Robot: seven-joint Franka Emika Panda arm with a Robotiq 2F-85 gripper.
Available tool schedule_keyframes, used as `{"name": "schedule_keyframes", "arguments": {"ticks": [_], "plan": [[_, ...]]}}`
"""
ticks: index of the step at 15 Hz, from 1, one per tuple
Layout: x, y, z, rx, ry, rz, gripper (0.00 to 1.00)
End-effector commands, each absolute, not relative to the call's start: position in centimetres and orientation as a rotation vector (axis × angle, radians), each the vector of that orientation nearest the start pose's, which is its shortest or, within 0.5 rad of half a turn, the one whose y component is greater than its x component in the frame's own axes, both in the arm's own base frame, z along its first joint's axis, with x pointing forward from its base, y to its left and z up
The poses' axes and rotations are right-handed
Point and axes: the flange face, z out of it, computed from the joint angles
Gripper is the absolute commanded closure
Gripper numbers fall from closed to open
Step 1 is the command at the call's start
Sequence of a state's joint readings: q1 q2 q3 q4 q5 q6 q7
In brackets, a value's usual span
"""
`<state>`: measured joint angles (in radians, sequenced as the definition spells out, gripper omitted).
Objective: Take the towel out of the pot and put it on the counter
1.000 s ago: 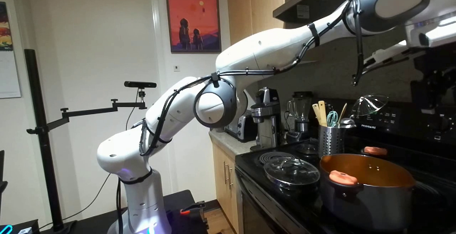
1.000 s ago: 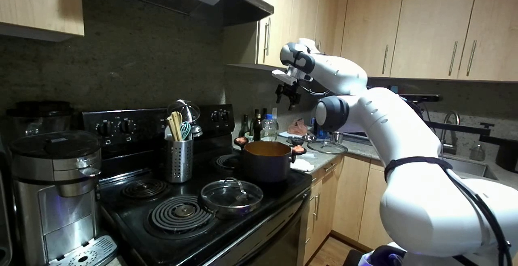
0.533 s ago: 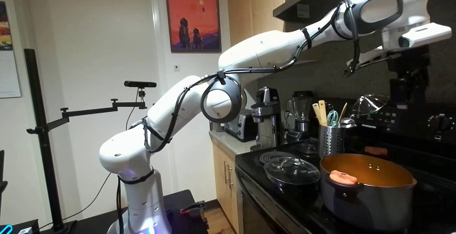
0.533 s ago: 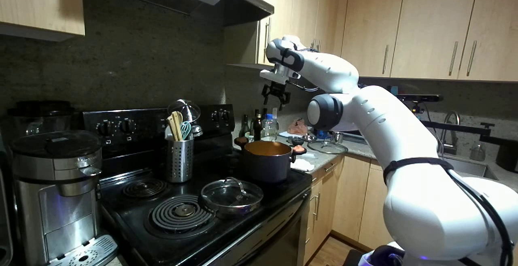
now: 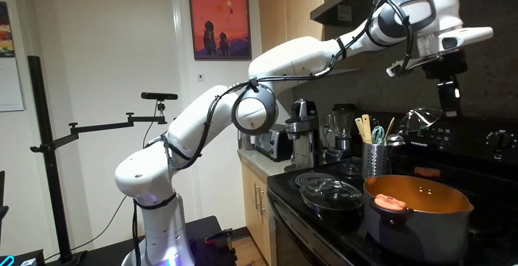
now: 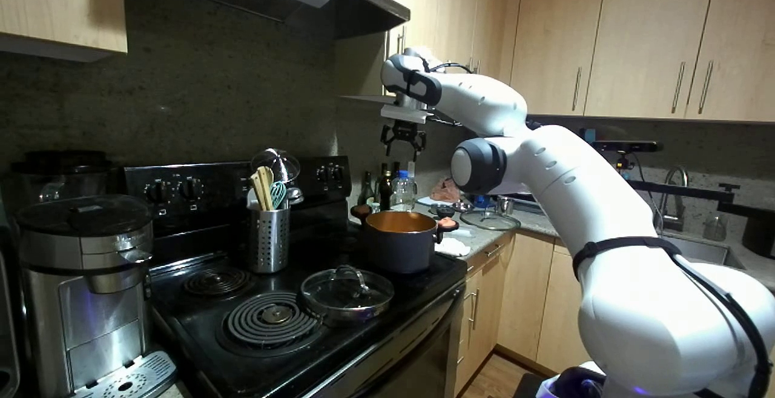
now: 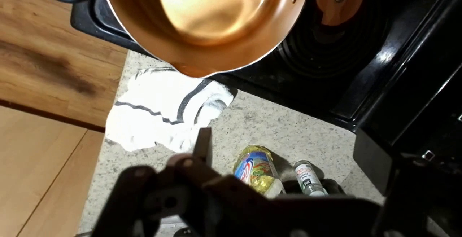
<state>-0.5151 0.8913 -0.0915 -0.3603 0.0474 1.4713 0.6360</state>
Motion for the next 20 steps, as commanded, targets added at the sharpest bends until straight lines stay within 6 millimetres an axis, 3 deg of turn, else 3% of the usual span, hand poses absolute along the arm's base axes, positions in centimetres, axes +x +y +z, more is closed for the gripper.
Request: {"name": "schedule_keyframes", "arguments": {"ticks": [1, 8, 20], "plan": [[63.6, -36.9, 59.4, -2.763, 1.612, -0.313, 0.00], [64.2, -35.2, 59.7, -2.961, 1.310, -0.283, 0.00], [62.7, -34.2, 58.7, -3.233, 0.693, 0.041, 0.00]]}}
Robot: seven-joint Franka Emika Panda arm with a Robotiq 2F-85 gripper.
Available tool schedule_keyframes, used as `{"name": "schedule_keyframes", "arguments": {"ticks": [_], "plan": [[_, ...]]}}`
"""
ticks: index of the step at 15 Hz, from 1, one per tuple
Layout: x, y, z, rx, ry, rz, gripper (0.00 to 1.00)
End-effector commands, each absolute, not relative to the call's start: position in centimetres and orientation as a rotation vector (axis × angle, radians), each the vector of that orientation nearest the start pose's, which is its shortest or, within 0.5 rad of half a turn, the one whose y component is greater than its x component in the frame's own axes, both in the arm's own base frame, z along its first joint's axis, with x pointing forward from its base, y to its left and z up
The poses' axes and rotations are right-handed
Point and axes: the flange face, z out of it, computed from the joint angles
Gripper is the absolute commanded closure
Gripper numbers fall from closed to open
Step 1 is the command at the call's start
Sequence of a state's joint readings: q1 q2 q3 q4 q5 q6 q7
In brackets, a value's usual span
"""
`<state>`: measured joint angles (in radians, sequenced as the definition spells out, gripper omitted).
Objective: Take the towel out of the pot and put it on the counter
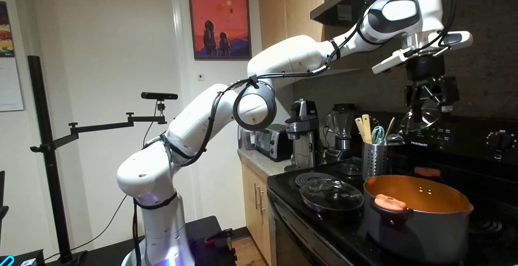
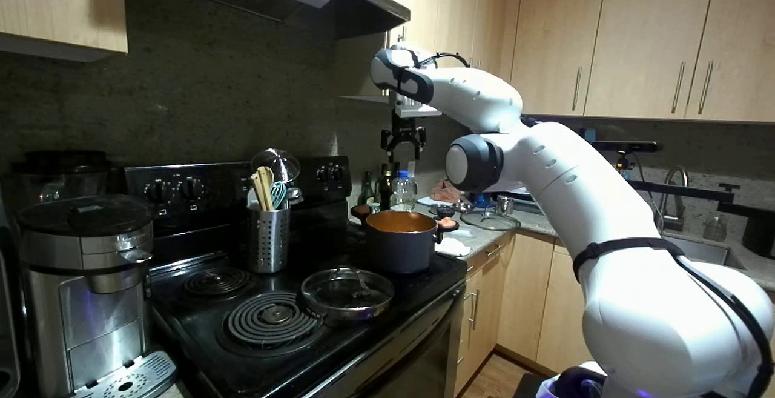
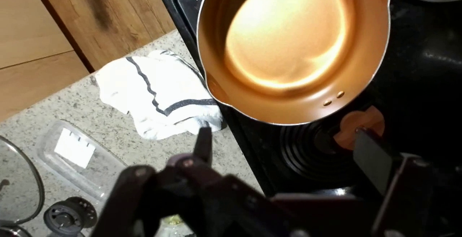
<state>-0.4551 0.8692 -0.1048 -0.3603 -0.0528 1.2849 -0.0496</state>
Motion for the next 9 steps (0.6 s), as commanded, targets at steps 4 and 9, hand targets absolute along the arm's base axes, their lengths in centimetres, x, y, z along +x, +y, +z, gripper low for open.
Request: {"name": "schedule_keyframes", "arguments": {"ticks": [4, 9], "plan": [[63.3, -33.9, 58.6, -3.241, 0.629, -0.001, 0.00], [64.0, -33.4, 56.2, -3.241, 0.648, 0.107, 0.00]]}}
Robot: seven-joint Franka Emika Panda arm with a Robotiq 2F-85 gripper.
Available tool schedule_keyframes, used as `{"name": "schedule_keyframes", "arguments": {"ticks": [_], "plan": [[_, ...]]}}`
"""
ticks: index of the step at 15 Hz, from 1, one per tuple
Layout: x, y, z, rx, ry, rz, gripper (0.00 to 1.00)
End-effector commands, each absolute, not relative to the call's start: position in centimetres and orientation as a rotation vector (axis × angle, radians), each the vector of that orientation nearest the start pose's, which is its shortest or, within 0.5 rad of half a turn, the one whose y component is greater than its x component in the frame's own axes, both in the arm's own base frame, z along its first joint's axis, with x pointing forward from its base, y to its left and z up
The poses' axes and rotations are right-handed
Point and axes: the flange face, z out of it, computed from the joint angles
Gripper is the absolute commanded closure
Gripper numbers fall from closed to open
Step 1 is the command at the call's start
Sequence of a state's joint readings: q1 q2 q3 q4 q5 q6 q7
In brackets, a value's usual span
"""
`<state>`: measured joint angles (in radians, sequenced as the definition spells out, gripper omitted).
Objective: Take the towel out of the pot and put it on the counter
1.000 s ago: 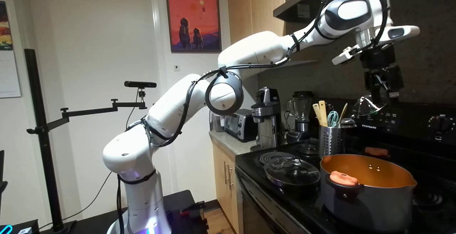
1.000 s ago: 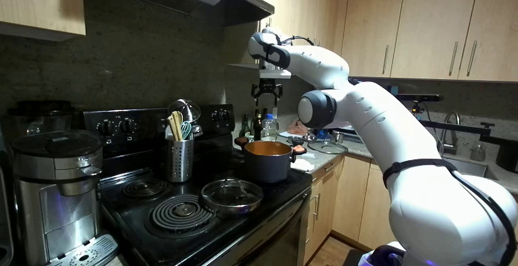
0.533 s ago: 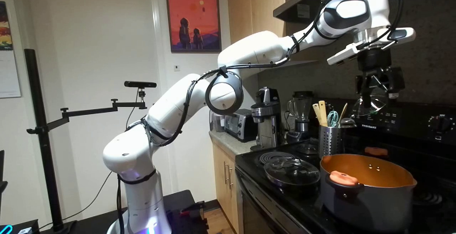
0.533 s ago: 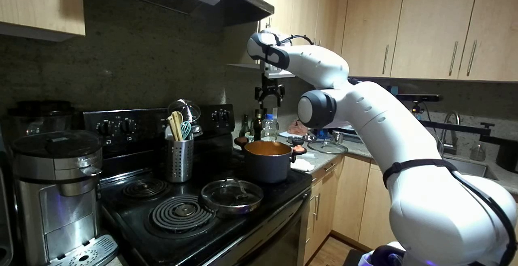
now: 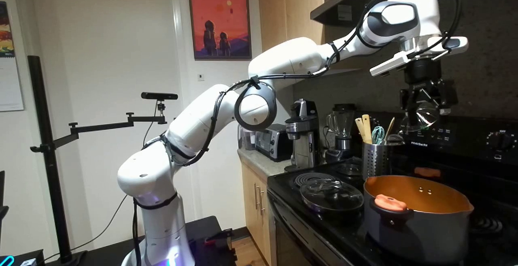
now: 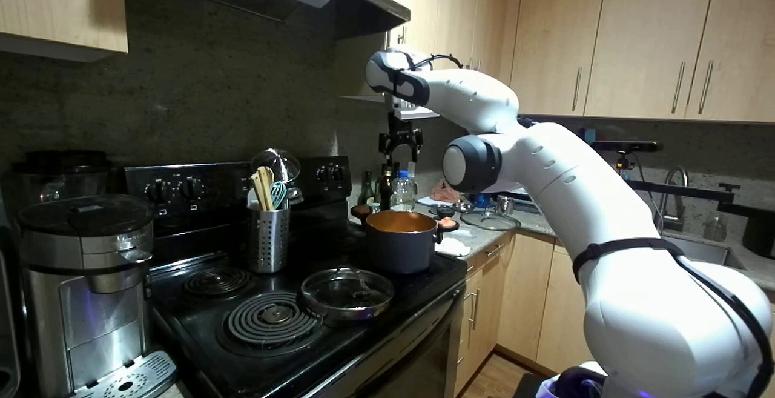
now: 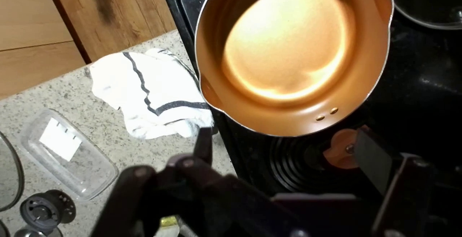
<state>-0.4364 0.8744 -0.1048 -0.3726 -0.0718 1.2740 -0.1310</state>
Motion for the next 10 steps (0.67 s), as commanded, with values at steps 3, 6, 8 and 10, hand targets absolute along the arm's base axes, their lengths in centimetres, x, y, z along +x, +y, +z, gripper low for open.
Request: {"name": "schedule_keyframes", "arguments": {"ticks": [3, 6, 8, 10], "plan": [[64.6, -33.5, 55.2, -3.252, 0.644, 0.091, 0.00], [64.7, -33.8, 54.6, -3.224, 0.630, 0.089, 0.00], [64.7, -33.8, 54.6, -3.224, 0.630, 0.090, 0.00], [64.7, -33.9, 54.7, -3.224, 0.632, 0.087, 0.00]]}}
